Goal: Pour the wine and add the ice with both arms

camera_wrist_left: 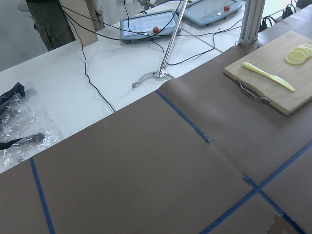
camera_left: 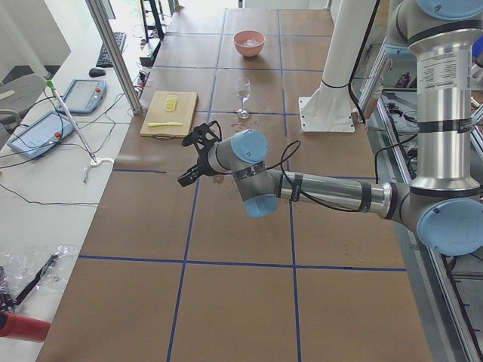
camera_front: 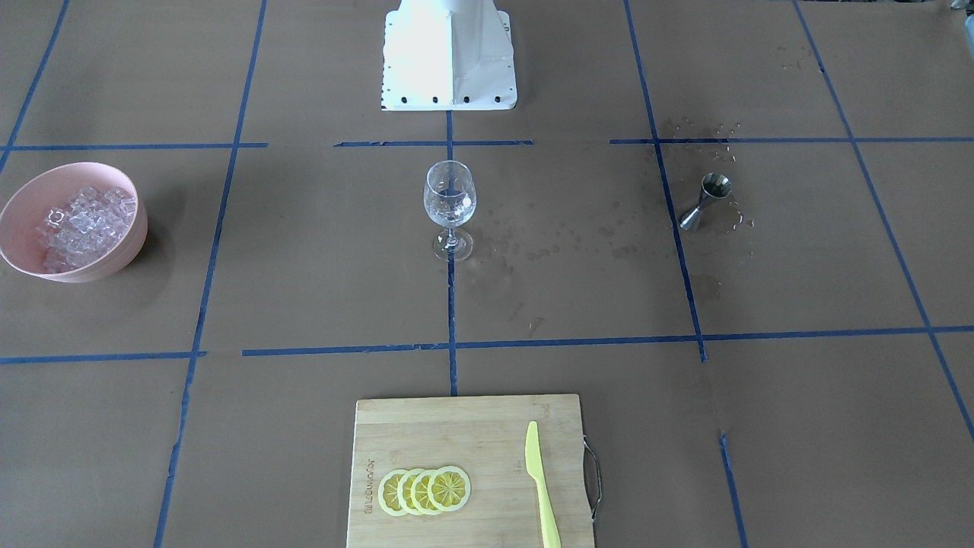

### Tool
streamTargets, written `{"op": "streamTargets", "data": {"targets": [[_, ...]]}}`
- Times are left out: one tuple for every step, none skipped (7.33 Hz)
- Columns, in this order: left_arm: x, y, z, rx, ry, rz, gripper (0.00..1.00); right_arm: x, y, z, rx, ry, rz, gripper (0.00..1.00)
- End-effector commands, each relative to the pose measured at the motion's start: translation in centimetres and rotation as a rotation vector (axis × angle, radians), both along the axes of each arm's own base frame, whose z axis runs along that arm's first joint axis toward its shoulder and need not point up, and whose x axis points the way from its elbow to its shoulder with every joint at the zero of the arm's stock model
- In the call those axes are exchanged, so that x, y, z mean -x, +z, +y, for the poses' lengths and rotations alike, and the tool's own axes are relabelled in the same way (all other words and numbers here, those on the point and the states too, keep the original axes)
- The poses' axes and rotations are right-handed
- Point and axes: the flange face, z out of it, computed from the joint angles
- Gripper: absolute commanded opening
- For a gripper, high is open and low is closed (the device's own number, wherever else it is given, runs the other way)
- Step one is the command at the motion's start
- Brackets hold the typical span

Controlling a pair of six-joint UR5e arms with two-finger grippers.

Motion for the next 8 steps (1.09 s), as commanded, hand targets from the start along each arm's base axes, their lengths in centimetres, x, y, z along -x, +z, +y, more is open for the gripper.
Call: {"op": "streamTargets", "data": {"targets": [[-7.0,0.0,2.7,-0.014,-0.1,0.111,1.0,0.0,0.1,0.1,0.004,0.001,0.0,1.0],[-9.6,0.1,4.1,-0.012,-0.119,0.141,1.0,0.0,0.0,0.1,0.001,0.0,0.0,1.0],[-11.9,-0.3,5.3,-0.023,-0.153,0.155,1.0,0.0,0.1,0.1,0.003,0.0,0.0,1.0],[-14.5,0.1,7.0,-0.056,-0.198,0.156,1.0,0.0,0.1,0.1,0.003,0.0,0.0,1.0],[-16.7,0.1,8.2,-0.07,-0.235,0.169,1.0,0.0,0.1,0.1,0.001,0.0,0.0,1.0],[-19.2,0.3,10.0,-0.079,-0.267,0.176,1.0,-0.1,0.2,0.1,0.004,0.002,0.0,1.0],[-21.9,0.3,12.2,-0.073,-0.292,0.206,1.0,-0.1,0.2,0.2,0.003,0.002,0.0,1.0],[-24.3,0.6,14.5,-0.05,-0.307,0.231,1.0,-0.1,0.2,0.2,0.003,0.002,0.002,1.0]]}}
